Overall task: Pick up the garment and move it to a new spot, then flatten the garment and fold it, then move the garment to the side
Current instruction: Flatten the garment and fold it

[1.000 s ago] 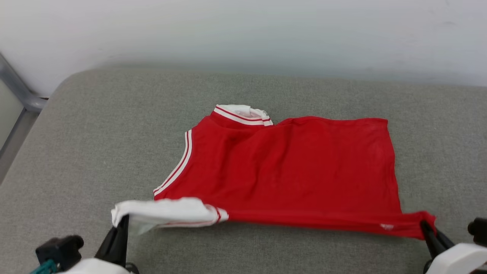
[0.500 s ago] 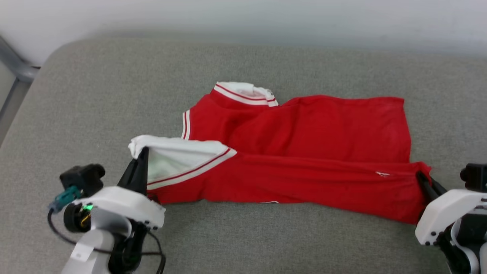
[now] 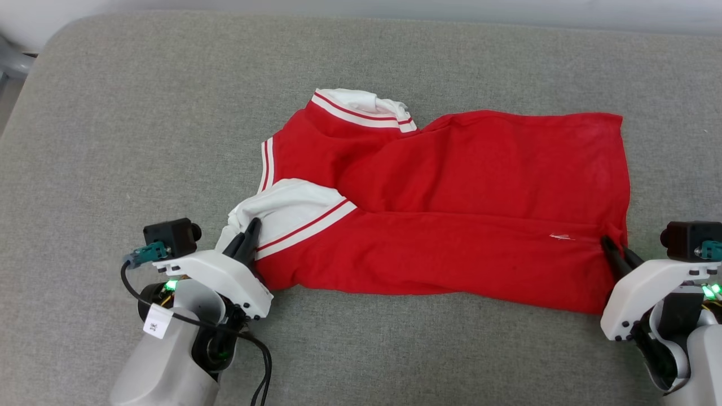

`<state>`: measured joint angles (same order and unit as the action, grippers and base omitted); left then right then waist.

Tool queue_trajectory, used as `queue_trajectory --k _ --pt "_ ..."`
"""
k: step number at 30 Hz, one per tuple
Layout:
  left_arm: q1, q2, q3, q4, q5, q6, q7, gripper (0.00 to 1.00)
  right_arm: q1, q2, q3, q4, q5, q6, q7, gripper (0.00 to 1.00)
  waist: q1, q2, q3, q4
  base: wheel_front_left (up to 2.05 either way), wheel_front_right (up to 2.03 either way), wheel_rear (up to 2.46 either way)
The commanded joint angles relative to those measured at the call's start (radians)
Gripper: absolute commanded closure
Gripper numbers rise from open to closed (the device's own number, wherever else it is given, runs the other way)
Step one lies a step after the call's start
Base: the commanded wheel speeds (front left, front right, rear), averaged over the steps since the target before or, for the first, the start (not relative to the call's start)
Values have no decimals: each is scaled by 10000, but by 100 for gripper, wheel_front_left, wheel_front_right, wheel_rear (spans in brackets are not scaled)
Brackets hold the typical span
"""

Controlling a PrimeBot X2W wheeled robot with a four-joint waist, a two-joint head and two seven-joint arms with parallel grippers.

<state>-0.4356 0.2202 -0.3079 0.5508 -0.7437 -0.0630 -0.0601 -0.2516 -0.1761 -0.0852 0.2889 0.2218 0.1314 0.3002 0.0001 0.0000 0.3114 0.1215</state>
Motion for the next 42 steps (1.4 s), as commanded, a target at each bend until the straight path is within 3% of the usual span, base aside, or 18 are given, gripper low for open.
queue_trajectory --k 1,2,3,9,14,18,22,25,30,35,39,41,42 --pt "-182 16 -1 127 -54 -89 -5 71 -45 12 87 224 82 -14 -70 0 -1 0 11 -18 0 0 0" --pt "-223 9 -27 260 -64 -144 -5 40 -59 -14 180 259 63 -14 -273 0 -1 0 3 -32 0 0 0" --pt "-261 5 -39 312 -47 -165 -91 0 -61 -25 207 210 45 -14 -585 0 -1 0 -11 -43 0 0 0" --pt "-414 351 167 292 84 -49 -580 0 153 232 144 -480 18 -11 -2774 0 -1 0 -291 -197 0 0 0" --pt "-132 1009 331 -281 -61 0 -6 0 417 498 23 -947 -106 -11 -3456 0 -1 0 -617 -403 0 0 0" --pt "11 1570 364 -794 -286 -32 999 0 588 658 -34 -1209 -194 -11 -3372 0 -1 0 -752 -505 0 0 0" --pt "317 2431 393 -1652 -928 34 3154 0 802 841 -49 -1637 -286 -11 -3164 0 -1 0 -804 -670 0 0 0" --pt "741 3029 560 -2388 -1546 339 4653 0 898 959 -35 -1857 -264 -11 -3067 0 -1 0 -759 -834 0 0 0" --pt "1392 3507 757 -3360 -2437 1035 6438 0 888 1073 -13 -2032 -190 -11 -2986 0 -1 0 -577 -1078 0 0 0" --pt "1841 3368 618 -3525 -2802 1363 7103 0 719 1127 -12 -2032 -100 -11 -2918 0 -1 0 -331 -1284 0 0 0" --pt "1937 3028 279 -3196 -2991 1307 7442 0 687 1144 -109 -1951 -2 -11 -2726 0 -1 0 -182 -1371 0 0 0" --pt "1958 2845 75 -2978 -3028 1254 7575 42 676 1111 -140 -1925 62 -11 -2540 0 -1 0 -131 -1385 0 0 0" --pt "1923 2775 14 -2926 -3007 1201 7553 100 668 1044 -144 -1920 120 -11 -2412 0 -1 0 -122 -1392 0 0 0"
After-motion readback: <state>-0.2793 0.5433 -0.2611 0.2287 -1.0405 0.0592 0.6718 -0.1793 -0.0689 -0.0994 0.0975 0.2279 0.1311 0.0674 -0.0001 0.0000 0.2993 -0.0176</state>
